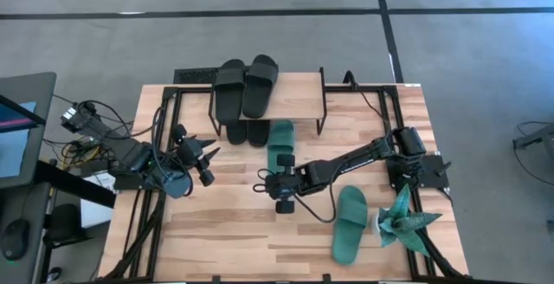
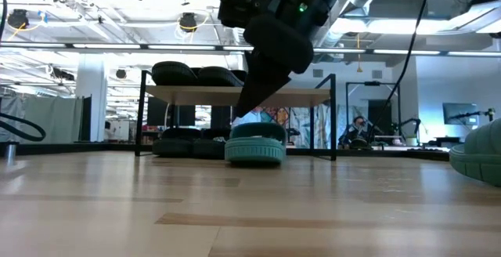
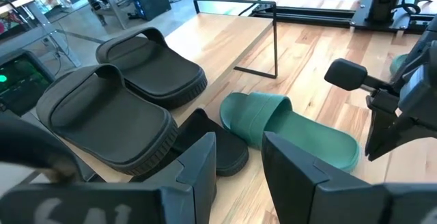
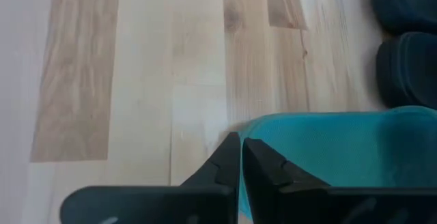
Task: Pick and place slides into the shelf
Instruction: Put the green slipper under the shelf
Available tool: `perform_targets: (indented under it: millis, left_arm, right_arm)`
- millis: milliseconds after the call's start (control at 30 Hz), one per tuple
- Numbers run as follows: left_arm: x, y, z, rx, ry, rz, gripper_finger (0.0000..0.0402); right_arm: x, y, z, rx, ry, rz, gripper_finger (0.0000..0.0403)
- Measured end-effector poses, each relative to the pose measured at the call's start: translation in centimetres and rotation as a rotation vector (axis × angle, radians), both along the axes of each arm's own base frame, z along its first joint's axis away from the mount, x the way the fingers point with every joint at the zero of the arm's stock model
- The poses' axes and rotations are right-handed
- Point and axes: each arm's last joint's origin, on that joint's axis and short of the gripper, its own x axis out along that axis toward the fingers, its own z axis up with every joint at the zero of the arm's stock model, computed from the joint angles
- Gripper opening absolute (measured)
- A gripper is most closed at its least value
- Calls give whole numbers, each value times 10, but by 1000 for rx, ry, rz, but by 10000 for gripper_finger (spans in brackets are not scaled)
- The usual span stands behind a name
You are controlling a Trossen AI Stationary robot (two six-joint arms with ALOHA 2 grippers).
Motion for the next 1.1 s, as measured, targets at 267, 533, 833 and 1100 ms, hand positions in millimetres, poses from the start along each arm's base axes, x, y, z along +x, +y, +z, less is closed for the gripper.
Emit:
perform_targets:
  millis: [267,533,833,1100]
  left_arm:
    - [0,0,0,0,0,0,109]
    - [0,0,0,-1,0,-1,109]
    - [0,0,0,-1,2,-2,109]
    - [0,0,0,-1,2,-2,109]
  right_arm:
    - [0,-1,-4,1,25,9,7]
    - [-2,0,-21,12,99,16,9]
    - [1,0,-17,7,70,9,49]
    - [1,-3,-18,6,75,1,70]
